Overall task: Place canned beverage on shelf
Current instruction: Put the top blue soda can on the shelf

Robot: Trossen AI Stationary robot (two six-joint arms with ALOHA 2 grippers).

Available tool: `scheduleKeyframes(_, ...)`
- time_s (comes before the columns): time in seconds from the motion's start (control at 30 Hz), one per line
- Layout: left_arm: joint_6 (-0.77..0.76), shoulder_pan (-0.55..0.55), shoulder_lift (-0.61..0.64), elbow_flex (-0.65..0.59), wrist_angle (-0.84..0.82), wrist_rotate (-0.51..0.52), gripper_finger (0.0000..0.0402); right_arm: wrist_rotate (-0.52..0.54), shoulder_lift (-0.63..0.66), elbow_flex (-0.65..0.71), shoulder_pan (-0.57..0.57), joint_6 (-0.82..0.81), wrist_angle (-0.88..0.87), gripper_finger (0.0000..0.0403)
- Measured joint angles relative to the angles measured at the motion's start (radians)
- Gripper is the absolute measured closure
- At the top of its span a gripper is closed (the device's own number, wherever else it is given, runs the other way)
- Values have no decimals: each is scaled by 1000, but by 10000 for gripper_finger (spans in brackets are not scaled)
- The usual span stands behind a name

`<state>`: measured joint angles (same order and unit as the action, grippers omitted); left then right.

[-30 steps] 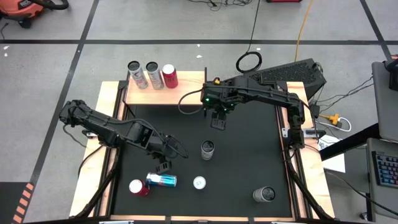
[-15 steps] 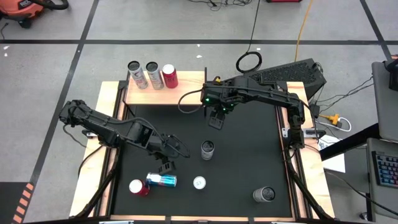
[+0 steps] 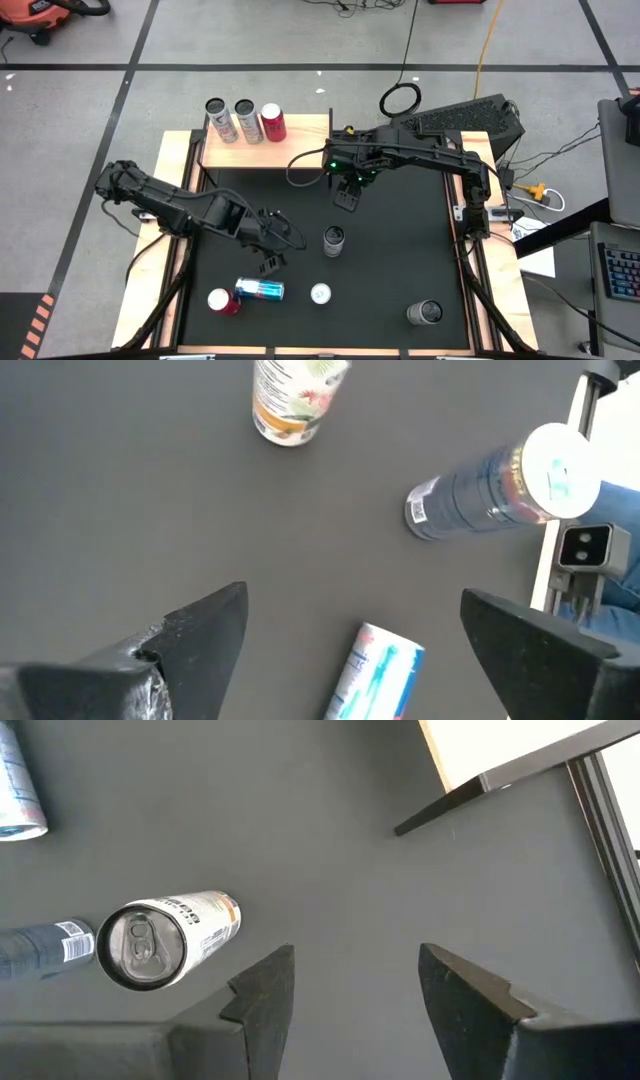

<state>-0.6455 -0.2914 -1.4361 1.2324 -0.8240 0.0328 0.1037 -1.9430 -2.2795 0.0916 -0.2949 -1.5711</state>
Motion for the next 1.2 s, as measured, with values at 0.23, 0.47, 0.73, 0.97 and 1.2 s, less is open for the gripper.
scheduleKeyframes(0.23, 26, 28, 0, 0, -1, 61, 34, 0, 0, 0, -2, 22, 0, 208)
scheduleKeyframes(0.47, 65, 60, 0, 0, -75, -88, 34, 0, 0, 0, -2, 42, 0, 208)
scheduleKeyframes(0.73, 124, -44, -43, 1, -149, -104, 34, 0, 0, 0, -2, 49, 0, 208)
scheduleKeyframes(0.97, 156, -133, -160, 1, -150, -69, 34, 0, 0, 0, -2, 46, 0, 208)
scheduleKeyframes(1.2, 155, -185, -275, 1, -115, -88, 34, -3, 0, 0, -2, 22, 0, 208)
